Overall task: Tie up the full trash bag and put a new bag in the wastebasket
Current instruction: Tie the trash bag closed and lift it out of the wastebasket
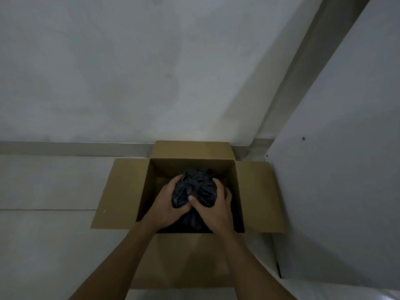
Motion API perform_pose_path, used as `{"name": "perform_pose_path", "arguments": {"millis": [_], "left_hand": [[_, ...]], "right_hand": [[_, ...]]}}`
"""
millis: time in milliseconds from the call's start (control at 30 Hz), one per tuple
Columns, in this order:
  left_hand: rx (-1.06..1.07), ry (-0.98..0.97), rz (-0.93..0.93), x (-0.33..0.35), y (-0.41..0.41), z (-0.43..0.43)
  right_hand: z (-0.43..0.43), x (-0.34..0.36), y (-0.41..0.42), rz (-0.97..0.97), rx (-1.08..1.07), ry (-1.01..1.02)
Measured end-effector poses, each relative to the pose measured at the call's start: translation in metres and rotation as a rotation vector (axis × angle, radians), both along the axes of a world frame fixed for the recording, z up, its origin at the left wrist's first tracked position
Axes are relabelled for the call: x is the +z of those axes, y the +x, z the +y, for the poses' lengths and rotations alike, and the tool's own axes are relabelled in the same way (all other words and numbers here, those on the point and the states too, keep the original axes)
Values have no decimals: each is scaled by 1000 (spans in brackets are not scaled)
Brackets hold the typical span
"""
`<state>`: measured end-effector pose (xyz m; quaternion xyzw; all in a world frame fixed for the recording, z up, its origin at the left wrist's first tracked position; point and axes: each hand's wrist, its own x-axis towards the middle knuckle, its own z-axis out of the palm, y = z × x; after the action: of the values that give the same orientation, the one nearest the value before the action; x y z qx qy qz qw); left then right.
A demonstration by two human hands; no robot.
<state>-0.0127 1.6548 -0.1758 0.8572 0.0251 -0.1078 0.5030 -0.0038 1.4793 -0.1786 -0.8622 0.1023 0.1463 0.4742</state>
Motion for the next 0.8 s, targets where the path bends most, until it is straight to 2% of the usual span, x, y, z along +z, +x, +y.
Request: {"name": "perform_pose_path", "arguments": {"millis": [67,200,367,500,633,800], "left_hand": [[-23,105,6,-17,-3,1],[-14,228,35,-24,-2,-2],[-96,392,140,-50,-3,2],[-126,414,111,-54,1,-3],[-82,476,167,-10,-5,3],[-64,450,113,98,-28,7]], "right_hand": [[-5,-12,-2,8,59,-117],[-11,-18,4,-167,170,-408],[-18,-37,6,169,287,-364],[-19,-36,13,250,303,-362],[-15,-4,-2,172,167,-361],[-8,87,-24,129,40,-270]]}}
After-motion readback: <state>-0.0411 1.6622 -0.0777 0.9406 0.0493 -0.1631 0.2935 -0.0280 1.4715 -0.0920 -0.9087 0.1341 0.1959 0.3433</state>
